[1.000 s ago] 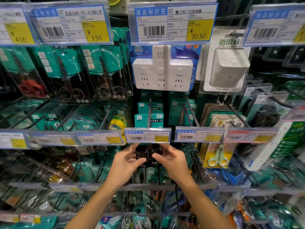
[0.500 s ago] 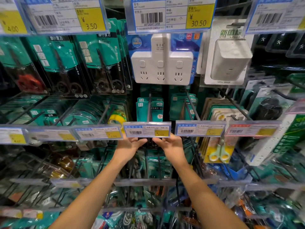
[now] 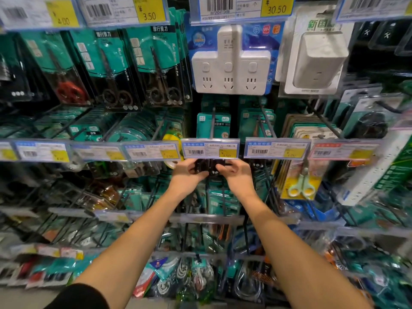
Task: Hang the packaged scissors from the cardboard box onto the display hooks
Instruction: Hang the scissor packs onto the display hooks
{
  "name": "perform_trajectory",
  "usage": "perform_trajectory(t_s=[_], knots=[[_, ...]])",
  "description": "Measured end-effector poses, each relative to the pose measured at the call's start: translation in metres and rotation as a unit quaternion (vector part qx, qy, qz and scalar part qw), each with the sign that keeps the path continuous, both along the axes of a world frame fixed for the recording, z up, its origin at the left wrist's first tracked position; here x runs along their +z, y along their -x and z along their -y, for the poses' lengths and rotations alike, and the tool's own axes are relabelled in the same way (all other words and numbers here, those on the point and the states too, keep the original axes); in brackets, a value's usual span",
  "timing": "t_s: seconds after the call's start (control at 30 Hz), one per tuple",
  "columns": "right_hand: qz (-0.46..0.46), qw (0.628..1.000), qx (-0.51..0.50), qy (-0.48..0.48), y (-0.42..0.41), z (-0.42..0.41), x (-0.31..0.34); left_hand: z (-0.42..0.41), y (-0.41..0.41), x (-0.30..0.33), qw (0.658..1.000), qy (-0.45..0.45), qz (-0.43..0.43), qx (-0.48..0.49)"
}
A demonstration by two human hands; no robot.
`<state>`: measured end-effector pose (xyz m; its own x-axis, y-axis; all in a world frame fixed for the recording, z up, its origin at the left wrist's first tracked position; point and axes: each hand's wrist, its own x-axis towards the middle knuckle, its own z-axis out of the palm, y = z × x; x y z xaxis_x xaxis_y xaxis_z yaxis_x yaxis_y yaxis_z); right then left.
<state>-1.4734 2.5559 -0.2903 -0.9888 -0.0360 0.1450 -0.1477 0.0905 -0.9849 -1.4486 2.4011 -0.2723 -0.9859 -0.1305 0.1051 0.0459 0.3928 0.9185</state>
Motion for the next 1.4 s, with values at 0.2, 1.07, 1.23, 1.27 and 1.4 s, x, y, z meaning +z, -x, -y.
perform_trajectory(t_s=[0.2,1.07,1.23,1.27,1.4], knots=[[0.024,0.997,0.008,-0.076,-0.026,-0.004,0.006,0.002,-0.022,0.000,0.985,0.159,0.038,-0.056],[0.100,0.798,-0.103,-0.585,-0.380,-0.104,-0.041,-0.094,-0.274,-0.059,0.813,0.497,-0.025,-0.301],[0.147,0.788,-0.162,-0.576,-0.447,-0.152,-0.036,-0.161,-0.323,-0.051,0.791,0.484,-0.103,-0.360],[0.154,0.784,-0.176,-0.574,-0.460,-0.161,-0.033,-0.175,-0.331,-0.048,0.792,0.472,-0.115,-0.370],[0.168,0.764,-0.234,-0.577,-0.508,-0.205,-0.024,-0.230,-0.365,-0.041,0.775,0.447,-0.165,-0.415]])
